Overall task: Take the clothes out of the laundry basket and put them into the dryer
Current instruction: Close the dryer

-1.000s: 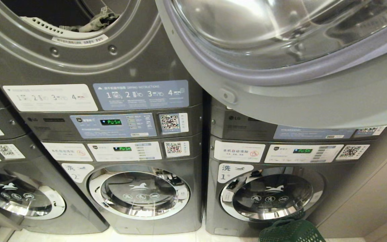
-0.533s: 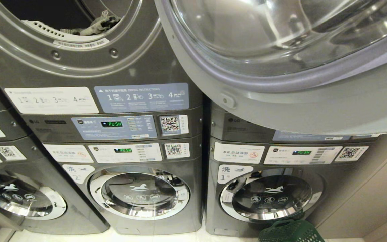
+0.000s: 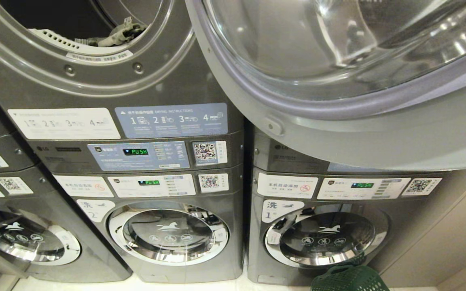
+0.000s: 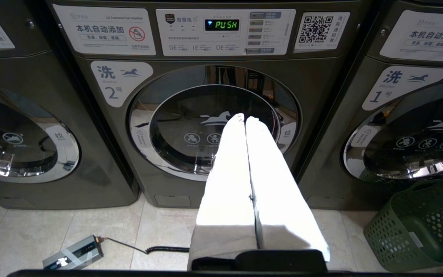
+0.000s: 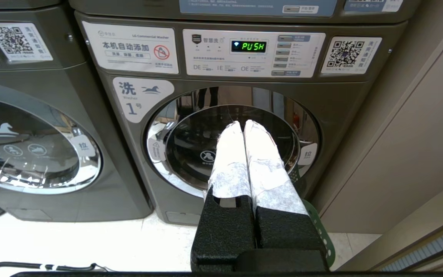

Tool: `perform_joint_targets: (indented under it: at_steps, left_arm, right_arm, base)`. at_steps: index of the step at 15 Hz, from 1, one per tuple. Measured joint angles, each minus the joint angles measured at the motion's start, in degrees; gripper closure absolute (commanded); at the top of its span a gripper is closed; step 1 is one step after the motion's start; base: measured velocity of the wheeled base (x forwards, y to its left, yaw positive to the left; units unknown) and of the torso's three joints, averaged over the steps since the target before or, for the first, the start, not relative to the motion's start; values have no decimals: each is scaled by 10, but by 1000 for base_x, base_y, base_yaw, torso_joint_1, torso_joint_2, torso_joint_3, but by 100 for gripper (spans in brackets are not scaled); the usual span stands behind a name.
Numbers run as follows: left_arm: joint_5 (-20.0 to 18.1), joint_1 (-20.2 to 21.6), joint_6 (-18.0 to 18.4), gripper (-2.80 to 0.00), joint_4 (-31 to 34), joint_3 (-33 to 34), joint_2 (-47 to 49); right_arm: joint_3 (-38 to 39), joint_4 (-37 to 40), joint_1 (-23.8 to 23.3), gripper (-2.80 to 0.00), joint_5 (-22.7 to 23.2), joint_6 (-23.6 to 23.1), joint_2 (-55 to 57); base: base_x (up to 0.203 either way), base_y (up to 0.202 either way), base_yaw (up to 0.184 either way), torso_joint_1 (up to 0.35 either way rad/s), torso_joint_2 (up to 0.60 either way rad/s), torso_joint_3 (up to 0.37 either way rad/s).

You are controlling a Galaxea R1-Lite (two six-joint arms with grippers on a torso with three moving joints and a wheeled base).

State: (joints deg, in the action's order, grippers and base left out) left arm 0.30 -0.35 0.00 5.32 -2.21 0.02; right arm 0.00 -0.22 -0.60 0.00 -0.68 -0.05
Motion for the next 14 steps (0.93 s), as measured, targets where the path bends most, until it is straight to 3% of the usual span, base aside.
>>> perform_joint_targets:
  at_steps: [11, 14]
  left_arm:
    - [0, 0, 0, 0, 0, 0, 0]
    - [0, 0, 0, 0, 0, 0, 0]
  right_arm:
    - [0, 1, 0, 0, 0, -4, 0]
    - [0, 1, 0, 0, 0, -5, 0]
  base:
    - [0, 0, 0, 33, -59, -27]
    - [0, 0, 0, 6, 2, 125]
